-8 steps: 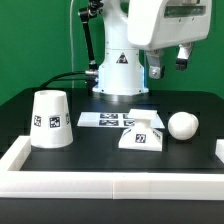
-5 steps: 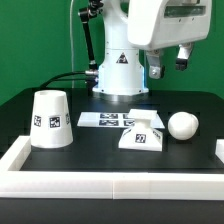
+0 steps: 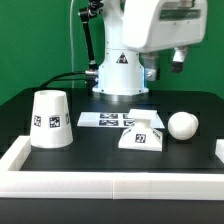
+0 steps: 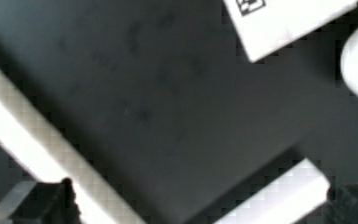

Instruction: Assemble lamp

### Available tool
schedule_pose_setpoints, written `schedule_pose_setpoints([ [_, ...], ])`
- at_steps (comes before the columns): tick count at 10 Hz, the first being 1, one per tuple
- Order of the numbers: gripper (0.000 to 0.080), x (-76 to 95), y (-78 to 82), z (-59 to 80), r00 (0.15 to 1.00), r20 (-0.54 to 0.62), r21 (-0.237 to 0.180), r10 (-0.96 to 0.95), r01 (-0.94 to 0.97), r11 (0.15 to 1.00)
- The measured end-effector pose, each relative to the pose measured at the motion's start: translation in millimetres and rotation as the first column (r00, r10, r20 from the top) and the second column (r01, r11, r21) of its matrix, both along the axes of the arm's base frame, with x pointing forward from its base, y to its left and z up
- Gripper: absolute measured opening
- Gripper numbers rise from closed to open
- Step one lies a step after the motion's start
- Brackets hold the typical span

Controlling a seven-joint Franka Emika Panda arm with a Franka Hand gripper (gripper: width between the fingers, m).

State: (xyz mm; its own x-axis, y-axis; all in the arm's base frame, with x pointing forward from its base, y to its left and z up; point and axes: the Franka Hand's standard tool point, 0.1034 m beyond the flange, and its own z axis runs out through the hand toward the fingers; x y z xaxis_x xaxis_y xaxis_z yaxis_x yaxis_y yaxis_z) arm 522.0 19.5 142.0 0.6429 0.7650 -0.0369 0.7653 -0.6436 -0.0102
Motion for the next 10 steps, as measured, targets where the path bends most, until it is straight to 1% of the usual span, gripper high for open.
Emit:
schedule_pose_setpoints([
  [1,0.0700,-16.1,-5.9,-8.2,1.000,-0.009,-0.001,-0.012,0.012,1.000],
  [2,0.0700,-21.9,-6.9,-13.7,0.996,-0.011,0.003,-0.085,0.085,0.996],
  [6,0.0700,-21.8,-4.8,-14.4,0.947,-0.008,-0.005,-0.321,0.321,0.947],
  [7,0.0700,-22.3,-4.5,-14.8,0.914,-0.006,-0.008,-0.405,0.405,0.914],
  [8,0.0700,-26.2,-6.9,-17.9,0.852,0.009,-0.006,-0.524,0.524,0.852],
  [9,0.0700,-36.2,-12.7,-25.6,0.783,0.003,-0.001,-0.623,0.623,0.783],
  [10,0.0700,-43.7,-17.8,-32.1,0.712,0.002,-0.009,-0.702,0.702,0.712],
])
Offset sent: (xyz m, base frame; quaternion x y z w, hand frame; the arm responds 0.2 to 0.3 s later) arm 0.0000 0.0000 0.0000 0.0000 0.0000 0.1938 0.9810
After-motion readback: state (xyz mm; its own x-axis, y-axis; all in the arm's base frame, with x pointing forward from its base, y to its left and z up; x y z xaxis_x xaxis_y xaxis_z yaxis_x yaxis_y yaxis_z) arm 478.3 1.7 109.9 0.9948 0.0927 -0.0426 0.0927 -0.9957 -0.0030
